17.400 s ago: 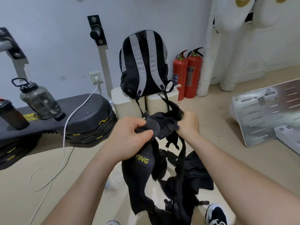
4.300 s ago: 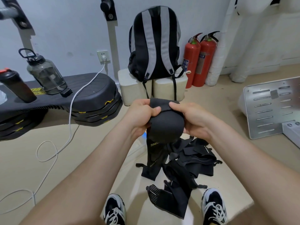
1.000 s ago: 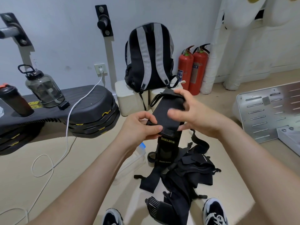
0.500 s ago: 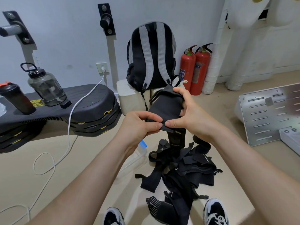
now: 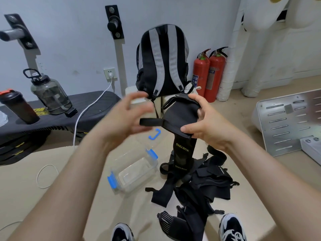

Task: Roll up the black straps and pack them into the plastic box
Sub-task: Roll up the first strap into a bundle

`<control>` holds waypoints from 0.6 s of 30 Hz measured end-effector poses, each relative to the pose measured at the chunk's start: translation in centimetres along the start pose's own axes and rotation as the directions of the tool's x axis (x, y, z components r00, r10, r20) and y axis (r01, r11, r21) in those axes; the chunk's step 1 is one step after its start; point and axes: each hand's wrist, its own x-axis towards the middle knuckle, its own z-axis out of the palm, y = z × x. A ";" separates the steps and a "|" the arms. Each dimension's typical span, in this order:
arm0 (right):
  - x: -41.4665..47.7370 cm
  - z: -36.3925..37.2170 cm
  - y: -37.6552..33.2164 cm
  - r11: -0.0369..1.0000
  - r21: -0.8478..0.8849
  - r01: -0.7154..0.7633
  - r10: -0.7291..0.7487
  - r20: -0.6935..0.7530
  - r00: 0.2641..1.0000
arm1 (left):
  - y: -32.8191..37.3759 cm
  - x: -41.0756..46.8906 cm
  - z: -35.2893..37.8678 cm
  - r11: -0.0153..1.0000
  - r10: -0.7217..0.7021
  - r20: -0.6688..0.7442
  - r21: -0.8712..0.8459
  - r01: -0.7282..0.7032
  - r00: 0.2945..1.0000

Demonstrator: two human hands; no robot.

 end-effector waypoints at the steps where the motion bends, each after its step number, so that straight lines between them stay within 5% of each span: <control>1: 0.0 -0.1 -0.1 0.999 0.047 -0.012 0.013 -0.010 1.000 | 0.7 0.1 -1.1 0.997 0.065 -0.129 -0.032 -0.070 0.989; 3: 0.0 -0.1 -0.3 0.994 0.109 -0.025 0.028 -0.029 0.999 | 1.6 -0.1 -3.0 0.980 0.178 -0.254 -0.041 -0.194 0.951; 4: 0.0 0.0 -0.4 0.991 0.131 -0.028 0.034 -0.039 0.999 | 1.7 -0.5 -3.6 0.976 0.215 -0.187 0.007 -0.218 0.958; 7: 0.0 0.2 -0.6 0.980 0.193 -0.045 0.056 -0.051 0.997 | 1.3 -2.3 -2.8 0.936 0.134 0.332 0.267 -0.230 0.934; 9: 0.0 0.3 -0.6 0.974 0.219 -0.056 0.066 -0.039 0.997 | 0.6 -2.8 -0.8 0.900 0.075 0.466 0.349 -0.261 0.882; 18: -0.4 0.3 -0.9 0.973 0.226 -0.048 0.043 0.029 0.999 | -1.9 -0.9 1.7 0.843 0.299 0.254 0.382 -0.379 0.920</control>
